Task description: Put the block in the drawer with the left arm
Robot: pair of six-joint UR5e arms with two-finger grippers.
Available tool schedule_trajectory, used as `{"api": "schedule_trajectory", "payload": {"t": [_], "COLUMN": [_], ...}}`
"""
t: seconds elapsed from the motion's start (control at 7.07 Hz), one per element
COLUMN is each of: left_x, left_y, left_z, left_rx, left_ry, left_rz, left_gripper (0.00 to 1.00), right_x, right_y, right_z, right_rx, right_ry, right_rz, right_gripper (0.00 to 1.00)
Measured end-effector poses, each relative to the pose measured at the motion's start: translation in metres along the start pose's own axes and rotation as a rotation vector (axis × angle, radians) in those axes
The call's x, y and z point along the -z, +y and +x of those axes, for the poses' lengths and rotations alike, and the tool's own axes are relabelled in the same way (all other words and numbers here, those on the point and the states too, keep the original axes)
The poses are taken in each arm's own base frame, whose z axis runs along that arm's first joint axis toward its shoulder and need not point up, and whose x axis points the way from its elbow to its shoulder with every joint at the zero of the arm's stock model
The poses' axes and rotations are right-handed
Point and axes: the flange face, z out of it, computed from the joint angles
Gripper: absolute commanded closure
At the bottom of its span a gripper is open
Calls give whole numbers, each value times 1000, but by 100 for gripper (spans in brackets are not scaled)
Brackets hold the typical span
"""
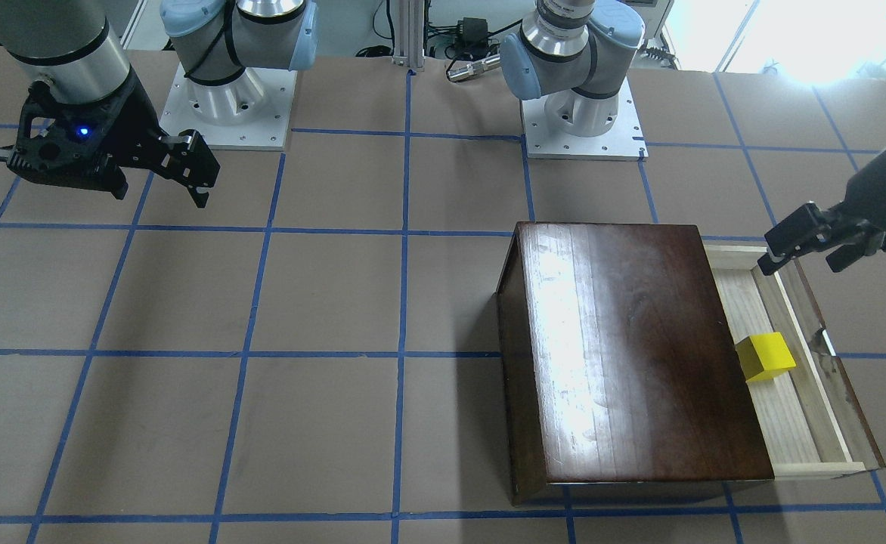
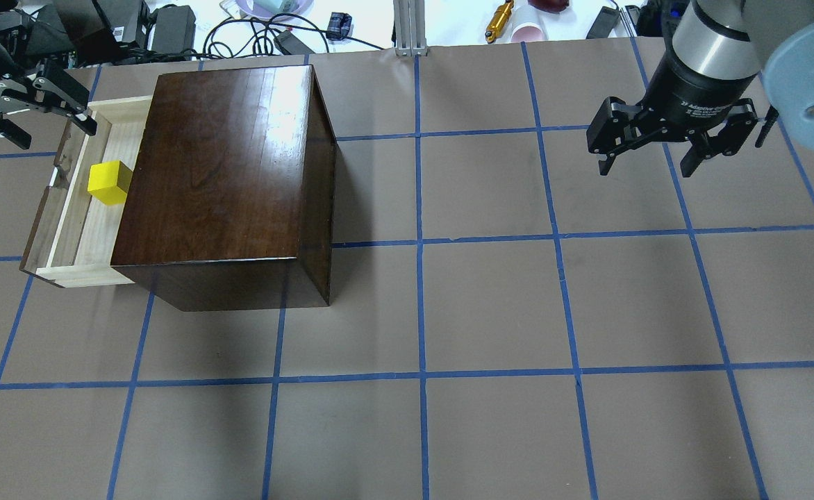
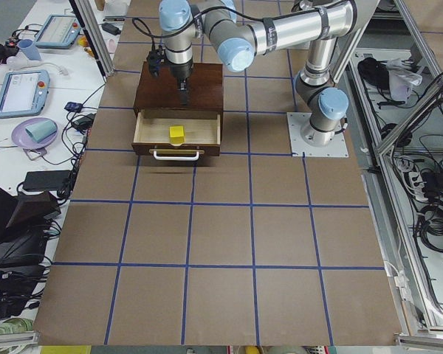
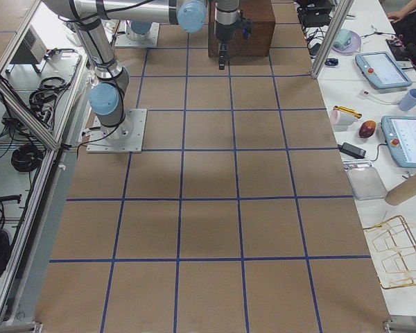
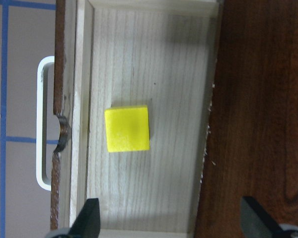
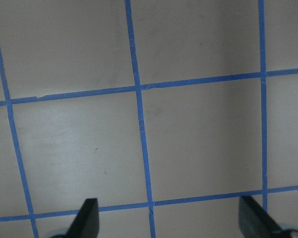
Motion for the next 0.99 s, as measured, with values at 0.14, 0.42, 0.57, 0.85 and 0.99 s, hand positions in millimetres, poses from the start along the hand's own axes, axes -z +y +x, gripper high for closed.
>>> {"api": "schedule_trajectory", "payload": {"t": [0.14, 0.42, 0.57, 0.85, 0.99], "left_x": [14, 32, 33, 26, 22], "left_y": [13, 30, 33, 35, 38], "left_z": [18, 47, 61, 105, 129], "left_rx": [-16, -58, -71, -84, -87], "left_ry": [-5, -33, -44, -45, -42], "left_rz": [9, 30, 29, 23, 17], "left_gripper": [0, 0, 0, 0, 0], "right_x": [0, 0, 0, 0, 0], "right_y": [0, 0, 0, 0, 0], "right_z": [0, 0, 0, 0, 0], "right_rx": [0, 0, 0, 0, 0], "right_ry": [0, 0, 0, 0, 0], "right_rz": [0, 0, 0, 0, 0], "right_gripper": [0, 0, 0, 0, 0]}}
